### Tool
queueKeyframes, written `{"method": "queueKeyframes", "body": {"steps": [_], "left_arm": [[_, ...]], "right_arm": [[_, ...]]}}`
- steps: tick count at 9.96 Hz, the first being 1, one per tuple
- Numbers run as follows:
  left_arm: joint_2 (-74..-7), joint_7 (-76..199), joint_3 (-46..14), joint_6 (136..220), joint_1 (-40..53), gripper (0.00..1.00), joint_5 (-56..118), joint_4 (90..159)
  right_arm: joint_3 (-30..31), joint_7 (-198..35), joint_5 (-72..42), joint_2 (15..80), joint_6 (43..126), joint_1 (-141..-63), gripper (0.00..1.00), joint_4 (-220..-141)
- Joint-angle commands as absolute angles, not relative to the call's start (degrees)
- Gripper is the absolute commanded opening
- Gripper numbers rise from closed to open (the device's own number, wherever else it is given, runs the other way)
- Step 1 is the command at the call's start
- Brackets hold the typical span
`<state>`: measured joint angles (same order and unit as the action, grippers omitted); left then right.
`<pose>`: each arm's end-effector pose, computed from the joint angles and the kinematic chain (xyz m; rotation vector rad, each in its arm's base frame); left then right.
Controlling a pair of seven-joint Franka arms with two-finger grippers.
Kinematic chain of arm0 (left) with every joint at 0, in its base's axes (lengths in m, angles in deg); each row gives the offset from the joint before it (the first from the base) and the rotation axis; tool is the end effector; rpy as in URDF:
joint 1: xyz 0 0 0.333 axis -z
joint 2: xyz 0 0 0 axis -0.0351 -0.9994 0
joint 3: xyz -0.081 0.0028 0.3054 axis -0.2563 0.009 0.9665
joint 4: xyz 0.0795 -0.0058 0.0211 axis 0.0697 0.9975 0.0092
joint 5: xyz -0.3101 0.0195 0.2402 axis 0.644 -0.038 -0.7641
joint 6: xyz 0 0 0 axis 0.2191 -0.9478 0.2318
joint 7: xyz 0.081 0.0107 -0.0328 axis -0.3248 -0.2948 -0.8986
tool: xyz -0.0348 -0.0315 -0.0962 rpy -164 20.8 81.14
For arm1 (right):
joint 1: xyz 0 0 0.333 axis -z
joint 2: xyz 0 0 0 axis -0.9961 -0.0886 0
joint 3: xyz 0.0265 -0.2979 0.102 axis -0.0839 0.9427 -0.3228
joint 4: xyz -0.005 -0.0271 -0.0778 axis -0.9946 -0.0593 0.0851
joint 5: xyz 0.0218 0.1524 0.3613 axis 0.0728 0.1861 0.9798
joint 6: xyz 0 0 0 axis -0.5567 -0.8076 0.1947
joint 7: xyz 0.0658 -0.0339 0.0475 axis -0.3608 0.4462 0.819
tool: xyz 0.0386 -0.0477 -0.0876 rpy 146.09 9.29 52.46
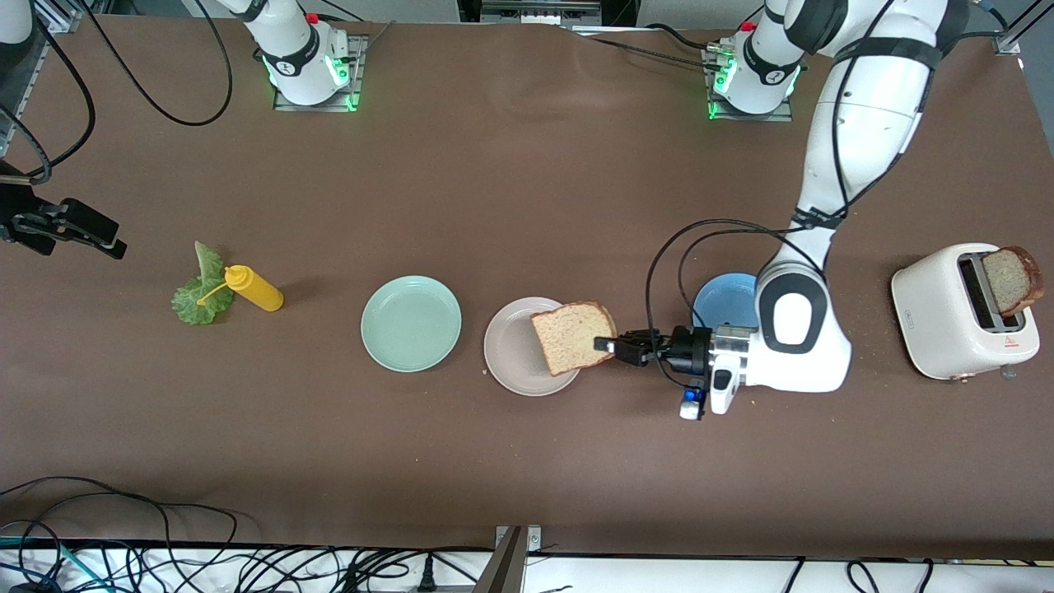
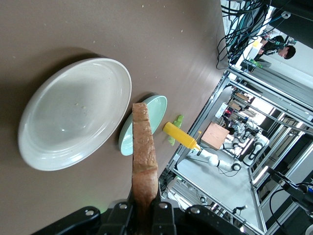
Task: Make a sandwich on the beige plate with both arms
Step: 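Carry the bread slice with the left gripper over the beige plate, then lower the bread onto the beige plate while the right gripper reaches the lettuce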
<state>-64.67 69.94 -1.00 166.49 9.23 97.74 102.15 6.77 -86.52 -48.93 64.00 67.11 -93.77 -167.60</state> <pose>0.6938 -0.2461 0.2312 1.8774 0.3882 -0.4794 0.6048 -0.0199 0.5992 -3.1153 0.0875 -0.1320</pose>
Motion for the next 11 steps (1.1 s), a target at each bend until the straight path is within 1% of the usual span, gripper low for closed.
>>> {"method": "queueKeyframes", "body": {"steps": [1, 6, 8, 9, 11], "left_arm": [[-66.4, 73.5, -0.5, 169.9, 12.6, 0.00, 103.7, 101.0], [-69.4, 77.9, -0.5, 176.8, 15.6, 0.00, 105.9, 100.8], [-69.6, 78.8, -0.5, 178.7, 16.5, 0.00, 107.2, 101.1], [-69.8, 78.8, -0.6, 181.0, 16.8, 0.00, 107.3, 101.1], [-70.0, 79.7, -2.0, 183.9, 17.3, 0.00, 107.4, 101.2]], "right_arm": [[6.6, -86.1, -48.7, 64.0, 66.4, -93.6, 1.00, -167.5], [6.8, -85.4, -49.0, 63.7, 66.3, -93.1, 1.00, -168.4], [7.1, -85.4, -49.0, 62.5, 66.2, -92.7, 1.00, -168.4], [7.4, -85.4, -49.1, 61.9, 66.1, -92.4, 1.00, -168.4], [7.4, -85.3, -49.3, 59.4, 66.1, -91.2, 1.00, -168.9]]}}
